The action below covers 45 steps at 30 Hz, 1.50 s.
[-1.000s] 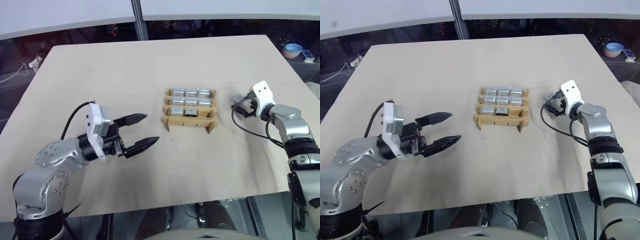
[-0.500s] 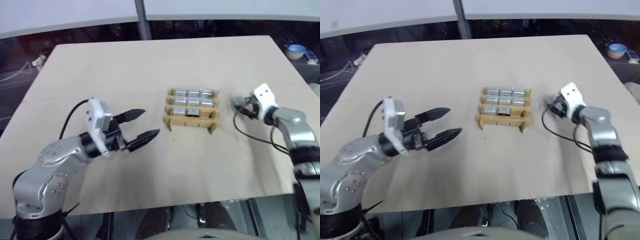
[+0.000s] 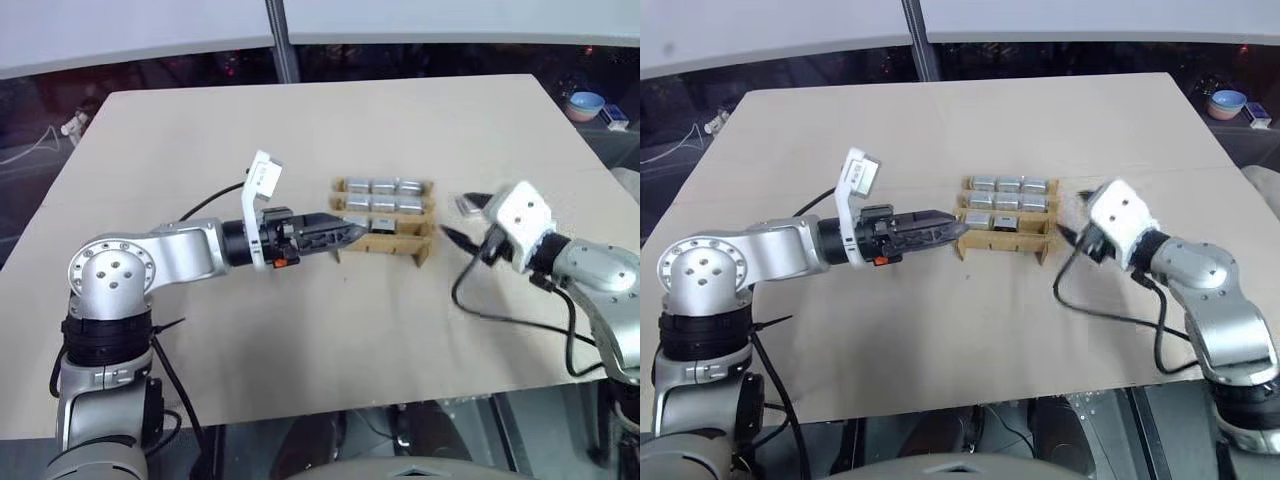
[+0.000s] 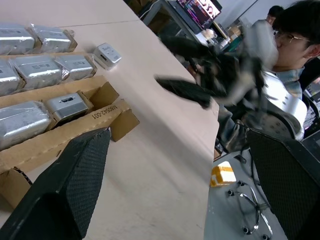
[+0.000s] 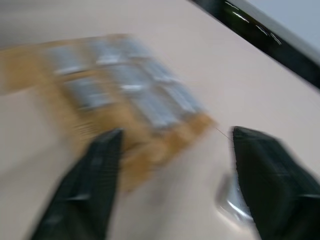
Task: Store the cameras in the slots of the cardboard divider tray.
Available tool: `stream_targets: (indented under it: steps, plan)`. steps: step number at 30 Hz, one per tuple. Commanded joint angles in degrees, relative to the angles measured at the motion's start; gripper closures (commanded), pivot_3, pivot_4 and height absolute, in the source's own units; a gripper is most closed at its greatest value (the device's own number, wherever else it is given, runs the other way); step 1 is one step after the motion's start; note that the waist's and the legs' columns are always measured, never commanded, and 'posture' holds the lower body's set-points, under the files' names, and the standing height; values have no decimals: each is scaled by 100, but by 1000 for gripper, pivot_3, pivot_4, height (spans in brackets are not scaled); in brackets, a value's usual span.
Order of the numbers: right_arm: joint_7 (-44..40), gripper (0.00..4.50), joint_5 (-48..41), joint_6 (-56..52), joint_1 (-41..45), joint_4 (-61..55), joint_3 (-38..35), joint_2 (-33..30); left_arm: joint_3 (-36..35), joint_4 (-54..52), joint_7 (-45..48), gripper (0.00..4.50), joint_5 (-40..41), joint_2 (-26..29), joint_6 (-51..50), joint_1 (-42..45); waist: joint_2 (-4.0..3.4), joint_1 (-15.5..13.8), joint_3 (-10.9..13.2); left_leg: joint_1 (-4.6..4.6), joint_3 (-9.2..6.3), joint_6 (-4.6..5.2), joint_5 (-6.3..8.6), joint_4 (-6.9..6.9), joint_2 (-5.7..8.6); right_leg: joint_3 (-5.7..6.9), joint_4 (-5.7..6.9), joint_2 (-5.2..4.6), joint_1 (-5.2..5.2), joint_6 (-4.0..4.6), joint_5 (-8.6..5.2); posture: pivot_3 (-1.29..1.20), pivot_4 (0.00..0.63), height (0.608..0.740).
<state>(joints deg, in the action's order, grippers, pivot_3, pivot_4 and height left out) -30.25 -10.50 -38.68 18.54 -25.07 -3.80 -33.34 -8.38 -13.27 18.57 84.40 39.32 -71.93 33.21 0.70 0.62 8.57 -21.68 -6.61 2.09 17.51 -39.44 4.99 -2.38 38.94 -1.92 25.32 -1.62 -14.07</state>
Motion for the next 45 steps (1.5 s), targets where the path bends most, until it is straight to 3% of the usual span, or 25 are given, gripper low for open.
stream_targets:
  steps: [1, 6, 12, 24, 27, 29, 30, 31, 35, 41, 45]
  plan:
    - [608, 85, 147, -289, 226, 379, -216, 290, -82, -311, 275, 0, -243, 167, 175, -6, 2, 1, -1, 0, 0, 0, 0, 0, 0, 0, 0, 0, 1, 0, 0, 0, 150, 740]
    - [1207, 85, 93, -371, 881, 1777, -474, 882, -302, -1095, 987, 0, -1066, 488, 883, -534, 3, 63, -2, -4, 13, 0, 0, 12, 0, -12, 1, 0, 14, 1, 0, 0, 150, 740]
    - [1128, 85, 22, 140, 1538, 3300, -559, 957, -400, -1829, 2221, 0, -2275, 859, 2181, -1277, -2, 82, 0, -10, 19, -1, -1, 20, 0, -13, -4, 0, 20, 2, 0, 0, 150, 740]
    - [820, 85, 87, 927, 2223, 5108, -396, 1045, -704, -2190, 2400, 0, -2561, 936, 2611, -1910, -2, 167, 0, -11, 20, 1, -1, 20, -2, -16, -3, 0, 21, 1, 0, 0, 150, 740]
    - [793, 853, 126, 1123, 2294, 5335, -361, 1073, -740, -2207, 2392, 0, -2584, 947, 2640, -1974, -2, 171, 1, -12, 19, 1, -1, 20, -2, -15, -2, 0, 21, 1, 0, 0, 150, 740]
    - [787, 1750, 175, 1228, 2301, 5416, -312, 1076, -752, -2200, 2384, 0, -2586, 940, 2651, -2003, -2, 169, 0, -12, 19, 1, -1, 19, -2, -15, -2, 0, 21, 1, 0, 0, 150, 740]
    - [766, 2304, 195, 1263, 2266, 5371, -278, 1063, -758, -2182, 2336, 0, -2553, 925, 2616, -2009, -2, 168, 0, -12, 19, 1, -1, 19, -2, -14, -2, 0, 21, 1, 0, 0, 150, 740]
    - [755, 2536, 211, 1308, 2229, 5315, -255, 1050, -754, -2163, 2299, 0, -2546, 909, 2602, -2006, -2, 168, 1, -12, 18, 1, -1, 19, -2, -14, -3, 0, 20, 1, 0, 0, 150, 740]
    - [422, 2535, 356, 1782, 1737, 4225, -61, 773, -637, -1968, 1699, 0, -2210, 765, 2176, -1728, -2, 138, 1, -13, 15, 1, -1, 20, -2, -12, -3, 0, 21, 1, 0, 0, 150, 740]
    - [-984, 2535, 691, 2876, 82, 414, 716, -546, -230, -812, 448, 0, -71, 467, 915, -553, -6, 67, 3, -30, 3, 2, 0, 11, -1, -1, -3, -1, 30, -1, -1, 0, 150, 740]
    - [-1008, 2535, 980, 2861, 241, -513, 1323, -429, 235, -360, 63, 0, 52, 37, 620, -90, -2, 164, 1, -1, 9, 0, 0, 11, -5, -9, 3, 4, 8, -1, 0, 0, 150, 740]
